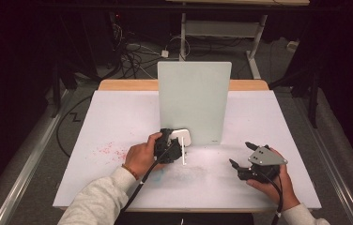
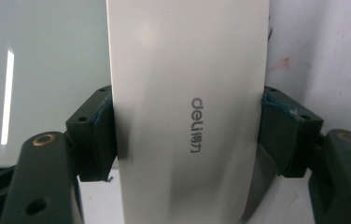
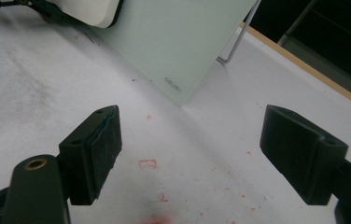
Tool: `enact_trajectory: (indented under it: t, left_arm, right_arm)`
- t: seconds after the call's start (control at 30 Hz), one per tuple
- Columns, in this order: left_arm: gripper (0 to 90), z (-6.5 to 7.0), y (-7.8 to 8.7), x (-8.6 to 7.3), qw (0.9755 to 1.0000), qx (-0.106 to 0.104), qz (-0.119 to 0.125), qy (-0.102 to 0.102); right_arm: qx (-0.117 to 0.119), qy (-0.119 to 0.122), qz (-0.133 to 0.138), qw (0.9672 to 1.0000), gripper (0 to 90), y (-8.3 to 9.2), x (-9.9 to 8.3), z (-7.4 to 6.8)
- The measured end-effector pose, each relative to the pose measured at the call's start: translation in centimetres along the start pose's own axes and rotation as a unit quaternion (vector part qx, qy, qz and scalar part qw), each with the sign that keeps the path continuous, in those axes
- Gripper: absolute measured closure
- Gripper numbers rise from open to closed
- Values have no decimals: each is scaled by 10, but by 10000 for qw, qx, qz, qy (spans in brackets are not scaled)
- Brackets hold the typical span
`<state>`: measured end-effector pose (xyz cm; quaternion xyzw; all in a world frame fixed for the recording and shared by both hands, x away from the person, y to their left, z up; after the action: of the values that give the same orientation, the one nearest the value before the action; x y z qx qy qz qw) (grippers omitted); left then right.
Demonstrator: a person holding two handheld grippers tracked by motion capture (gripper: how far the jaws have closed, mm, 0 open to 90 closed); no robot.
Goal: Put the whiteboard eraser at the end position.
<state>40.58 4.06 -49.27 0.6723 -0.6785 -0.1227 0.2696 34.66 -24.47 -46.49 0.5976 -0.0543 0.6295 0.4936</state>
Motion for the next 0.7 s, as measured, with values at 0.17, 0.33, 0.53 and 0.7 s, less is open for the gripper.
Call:
enact_trajectory:
  t: [0.17,0.33,0.53,0.7]
  left_arm:
    - [280,4,-1,-4,9990,367,-96,-218]
    - [280,6,-1,-8,9980,498,-205,-339]
    - [281,3,0,-28,9973,517,-412,-334]
    - [281,0,2,-44,9977,422,-503,-139]
  right_arm:
    - [-50,-20,-28,10000,215,0,-1,1]
    - [-43,15,-18,10000,215,0,0,1]
    - [-50,3,-3,10000,215,1,0,1]
    - [-57,-5,6,10000,216,2,1,0]
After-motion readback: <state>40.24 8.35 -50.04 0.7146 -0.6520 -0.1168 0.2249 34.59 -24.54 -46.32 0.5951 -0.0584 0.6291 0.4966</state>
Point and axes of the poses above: each handheld gripper's, and its own axes: y roughly backward along the jaws, x roughly out of its top, z roughly to its right, the point moved 3 cm from there along -y, roughly forward along the jaws, and after that the axes turned 6 degrees about x, right-handed, at the moved point
